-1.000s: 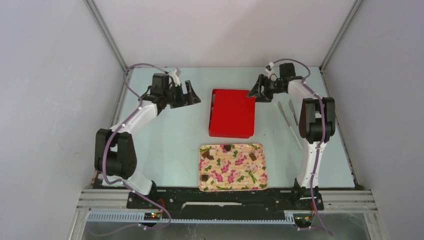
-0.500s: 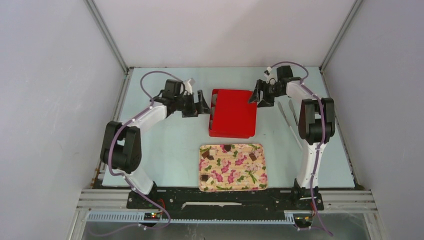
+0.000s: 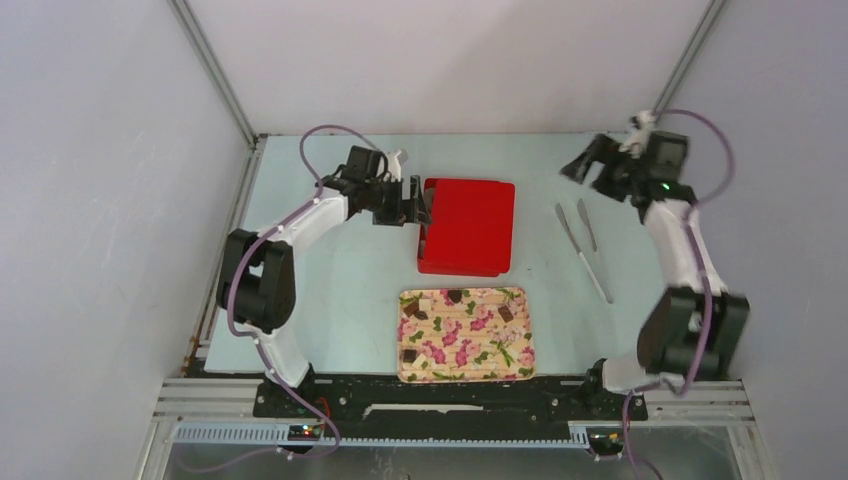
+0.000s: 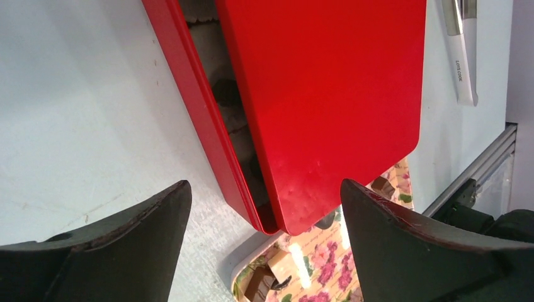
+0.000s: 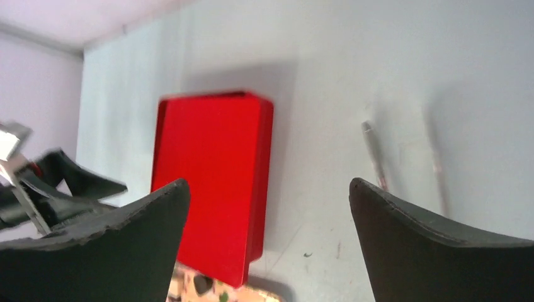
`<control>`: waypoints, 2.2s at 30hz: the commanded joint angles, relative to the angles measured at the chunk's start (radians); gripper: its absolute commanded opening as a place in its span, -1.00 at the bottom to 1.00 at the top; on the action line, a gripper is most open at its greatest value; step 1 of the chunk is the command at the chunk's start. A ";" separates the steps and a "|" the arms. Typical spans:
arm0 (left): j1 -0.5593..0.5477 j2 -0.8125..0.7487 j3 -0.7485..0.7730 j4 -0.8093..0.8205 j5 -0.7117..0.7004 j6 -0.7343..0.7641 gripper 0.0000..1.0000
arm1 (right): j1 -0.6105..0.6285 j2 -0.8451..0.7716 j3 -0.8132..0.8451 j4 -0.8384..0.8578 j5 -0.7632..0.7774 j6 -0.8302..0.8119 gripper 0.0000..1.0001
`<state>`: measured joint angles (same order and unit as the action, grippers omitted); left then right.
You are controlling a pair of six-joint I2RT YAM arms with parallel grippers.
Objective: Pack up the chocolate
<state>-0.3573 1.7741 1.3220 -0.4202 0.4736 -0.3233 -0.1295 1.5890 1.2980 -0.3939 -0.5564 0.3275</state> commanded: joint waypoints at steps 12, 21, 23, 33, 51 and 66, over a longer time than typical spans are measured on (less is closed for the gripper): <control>-0.008 0.110 0.160 -0.029 0.038 -0.006 0.75 | 0.070 0.026 -0.208 0.211 -0.068 0.017 0.30; -0.009 0.099 0.132 -0.027 0.043 -0.003 0.66 | 0.170 0.152 -0.163 0.197 -0.044 0.010 0.23; -0.009 0.104 0.129 -0.024 0.053 -0.005 0.63 | 0.182 0.188 -0.145 0.191 -0.048 0.011 0.19; -0.009 0.131 0.130 -0.018 0.090 -0.011 0.56 | 0.208 0.294 -0.077 0.194 -0.140 -0.014 -0.24; -0.009 0.163 0.126 -0.011 0.125 -0.027 0.52 | 0.236 0.357 -0.076 0.261 -0.241 -0.060 -0.63; -0.009 0.116 0.072 0.005 0.152 -0.051 0.51 | 0.221 0.272 -0.149 0.201 -0.258 -0.119 -0.37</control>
<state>-0.3607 1.9392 1.4258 -0.4313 0.5919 -0.3603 0.0940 1.9030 1.1622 -0.1516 -0.8047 0.2913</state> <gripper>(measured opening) 0.756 0.265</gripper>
